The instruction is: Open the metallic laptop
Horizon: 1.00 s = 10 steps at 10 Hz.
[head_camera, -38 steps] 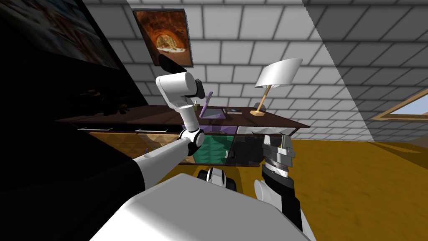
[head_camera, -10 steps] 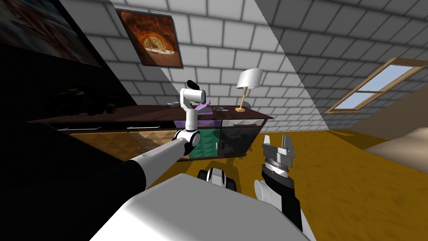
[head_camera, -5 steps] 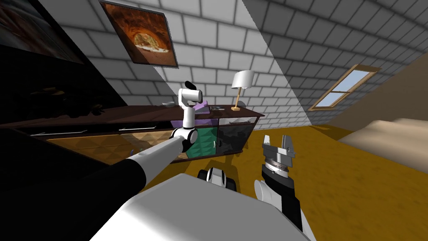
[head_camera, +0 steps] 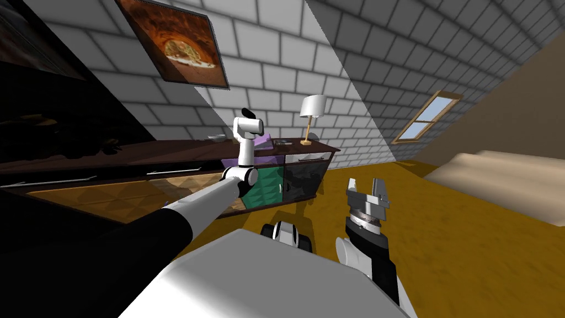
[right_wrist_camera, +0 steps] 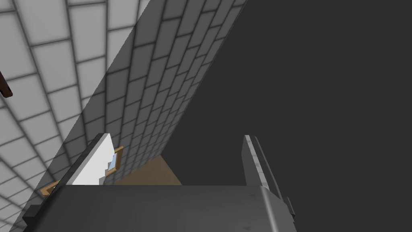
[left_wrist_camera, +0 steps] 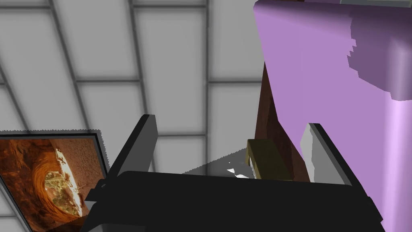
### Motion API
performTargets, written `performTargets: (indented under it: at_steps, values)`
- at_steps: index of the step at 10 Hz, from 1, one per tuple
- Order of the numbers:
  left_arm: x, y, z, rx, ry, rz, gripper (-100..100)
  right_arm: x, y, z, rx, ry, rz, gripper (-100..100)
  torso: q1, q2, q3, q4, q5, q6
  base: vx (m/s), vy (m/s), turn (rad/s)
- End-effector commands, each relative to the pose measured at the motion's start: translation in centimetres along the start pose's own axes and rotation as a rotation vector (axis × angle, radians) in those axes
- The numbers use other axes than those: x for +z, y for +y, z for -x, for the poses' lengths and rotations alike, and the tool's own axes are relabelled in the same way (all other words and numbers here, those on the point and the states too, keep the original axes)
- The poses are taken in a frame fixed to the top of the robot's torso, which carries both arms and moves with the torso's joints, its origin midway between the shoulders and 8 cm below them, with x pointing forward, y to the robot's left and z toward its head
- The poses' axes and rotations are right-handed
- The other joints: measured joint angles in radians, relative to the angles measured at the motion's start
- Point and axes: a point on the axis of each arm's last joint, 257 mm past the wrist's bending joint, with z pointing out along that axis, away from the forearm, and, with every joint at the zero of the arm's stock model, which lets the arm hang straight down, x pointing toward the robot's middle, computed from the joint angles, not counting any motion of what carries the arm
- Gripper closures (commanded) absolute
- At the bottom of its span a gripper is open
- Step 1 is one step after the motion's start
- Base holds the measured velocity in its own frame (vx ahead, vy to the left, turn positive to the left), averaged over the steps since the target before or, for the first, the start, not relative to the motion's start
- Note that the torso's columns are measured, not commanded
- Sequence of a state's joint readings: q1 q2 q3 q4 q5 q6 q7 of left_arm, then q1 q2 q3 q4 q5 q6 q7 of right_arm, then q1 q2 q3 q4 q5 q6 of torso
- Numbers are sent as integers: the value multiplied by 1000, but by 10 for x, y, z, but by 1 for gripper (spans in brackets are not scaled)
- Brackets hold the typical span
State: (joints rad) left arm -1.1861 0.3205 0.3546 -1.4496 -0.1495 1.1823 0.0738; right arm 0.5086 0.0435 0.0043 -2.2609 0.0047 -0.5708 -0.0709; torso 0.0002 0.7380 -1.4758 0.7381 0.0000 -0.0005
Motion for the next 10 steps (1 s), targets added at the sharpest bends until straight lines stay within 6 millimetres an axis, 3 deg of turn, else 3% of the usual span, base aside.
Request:
performTargets:
  at_steps: [1, 2, 3, 4, 7, 8, 10]
  values:
    - [12, 1, 22, -5, -30, 6, -100, 0, 0, 0, 0, 0, 0, 0, 0, 0, 0, 0, 0, 1, -57, -10, -99]
    - [17, -8, 43, -14, -55, -15, -100, 0, 0, 0, 0, 0, 0, 0, 1, 0, 0, 0, 0, 0, -69, -23, -123]
    - [21, 0, 43, -12, -55, 5, -100, 0, 0, 0, 0, 0, 0, 0, 0, 1, 0, 0, 0, 1, -57, -24, -118]
    - [24, -10, 64, -22, -79, -20, -100, 0, 0, 0, 0, 0, 0, 0, -1, 0, 0, 0, 0, 0, -65, -31, -220]
    - [27, -2, 63, -19, -78, -4, -100, 0, 0, 0, 0, 0, 0, 0, 1, -2, -1, -1, 0, 0, -27, -10, -20]
    - [30, -8, 97, -18, -136, -5, -100, 0, 0, 0, 0, 0, 0, 0, 1, -2, -2, -1, 0, 0, -45, 18, -390]
    - [31, -14, 130, -18, -193, -6, -100, 0, 0, 0, 0, 0, 0, 0, 1, 5, 3, 1, 0, 0, -118, 49, -335]
